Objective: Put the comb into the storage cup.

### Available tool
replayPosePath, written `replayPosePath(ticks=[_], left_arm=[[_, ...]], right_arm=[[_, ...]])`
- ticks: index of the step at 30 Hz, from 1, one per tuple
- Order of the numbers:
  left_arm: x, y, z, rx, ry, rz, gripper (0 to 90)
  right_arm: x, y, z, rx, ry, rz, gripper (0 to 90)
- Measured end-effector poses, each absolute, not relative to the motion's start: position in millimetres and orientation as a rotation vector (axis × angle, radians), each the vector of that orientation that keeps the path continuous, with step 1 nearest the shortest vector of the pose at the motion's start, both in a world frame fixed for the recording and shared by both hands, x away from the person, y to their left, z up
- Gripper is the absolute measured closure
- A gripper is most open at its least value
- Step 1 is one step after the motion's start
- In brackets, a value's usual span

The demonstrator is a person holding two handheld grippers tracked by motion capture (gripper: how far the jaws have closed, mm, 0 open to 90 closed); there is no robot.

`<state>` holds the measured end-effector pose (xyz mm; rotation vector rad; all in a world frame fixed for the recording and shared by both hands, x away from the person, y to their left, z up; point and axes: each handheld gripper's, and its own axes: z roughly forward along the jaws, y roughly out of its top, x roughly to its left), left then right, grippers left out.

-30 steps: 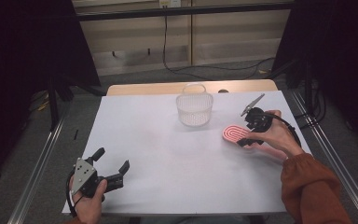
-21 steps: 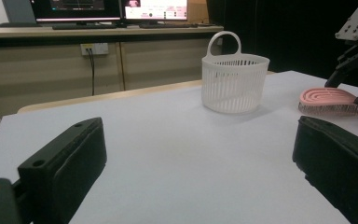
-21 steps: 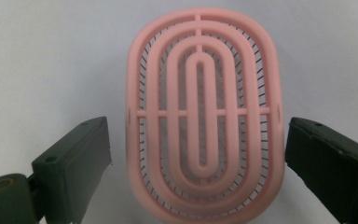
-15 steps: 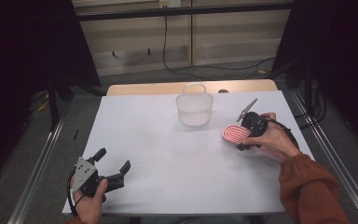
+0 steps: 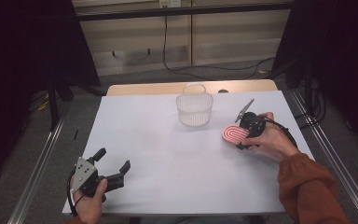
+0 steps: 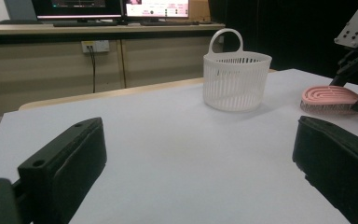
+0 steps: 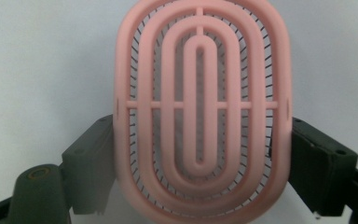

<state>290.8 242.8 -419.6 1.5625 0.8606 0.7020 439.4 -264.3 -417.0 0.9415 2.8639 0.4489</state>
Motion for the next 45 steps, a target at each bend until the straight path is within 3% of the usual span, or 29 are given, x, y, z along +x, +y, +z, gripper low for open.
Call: replayPosePath(ticks=[45], left_arm=[[291.3, 243.2, -420.1, 1.563, 0.869, 0.704, 2.9]], right_arm=[[437.7, -264.6, -416.9, 0.999, 2.841, 0.398, 19.5]])
